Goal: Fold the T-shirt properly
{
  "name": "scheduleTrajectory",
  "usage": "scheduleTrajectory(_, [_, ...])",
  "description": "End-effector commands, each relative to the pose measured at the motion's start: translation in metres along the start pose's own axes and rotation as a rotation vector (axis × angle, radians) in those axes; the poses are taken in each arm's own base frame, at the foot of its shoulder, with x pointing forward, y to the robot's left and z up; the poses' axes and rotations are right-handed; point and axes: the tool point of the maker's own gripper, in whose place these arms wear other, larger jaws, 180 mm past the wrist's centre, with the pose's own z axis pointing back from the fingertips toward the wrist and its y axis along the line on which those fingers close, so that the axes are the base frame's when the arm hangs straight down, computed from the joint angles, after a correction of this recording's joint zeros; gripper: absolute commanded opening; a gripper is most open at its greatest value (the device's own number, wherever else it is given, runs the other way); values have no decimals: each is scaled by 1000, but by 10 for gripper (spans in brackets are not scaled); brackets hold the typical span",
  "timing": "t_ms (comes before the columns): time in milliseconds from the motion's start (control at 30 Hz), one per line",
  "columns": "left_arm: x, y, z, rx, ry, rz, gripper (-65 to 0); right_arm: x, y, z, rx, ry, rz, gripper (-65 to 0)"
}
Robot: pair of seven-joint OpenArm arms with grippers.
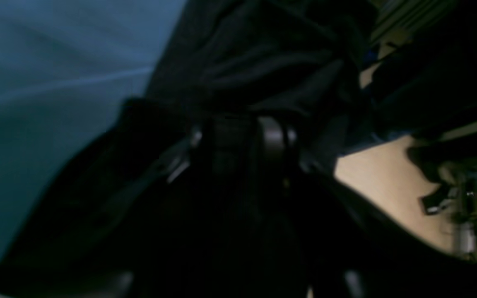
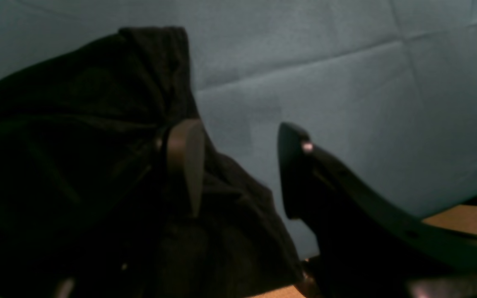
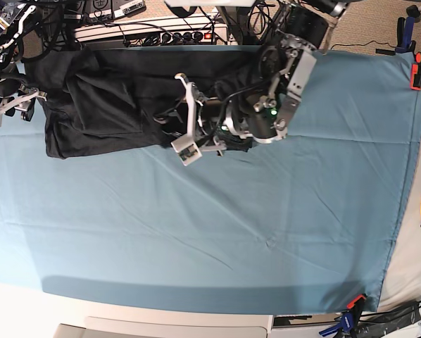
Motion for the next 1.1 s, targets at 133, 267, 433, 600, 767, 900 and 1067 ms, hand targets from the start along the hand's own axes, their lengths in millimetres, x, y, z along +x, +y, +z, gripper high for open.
scheduleTrajectory(133, [20,9,-2,20,-24,-42,-460,19,-5,4,-9,-67,15,-361])
scheduleTrajectory(267, [36,33,5,103,25,-96,-460,20,-5,4,-10,-69,14,-361])
scheduleTrajectory(433, [56,77,30,253,16,-72,-539,19,-5,4,-11,-64,15,-361])
scheduleTrajectory(600, [31,128,71,441,90,16,-650,19,-5,4,-12,-64,16,-361])
scheduleTrajectory(767, [-13,155,110,538,209,40,-650,19,-5,4,-12,-64,16,-361])
scheduleTrajectory(900, [-40,156,131,576,262,61,-650,19,-5,4,-11,-64,15,-361])
scheduleTrajectory(1067, [-58,137,133,562,270,63,-650,19,-5,4,-10,-65,14,-361])
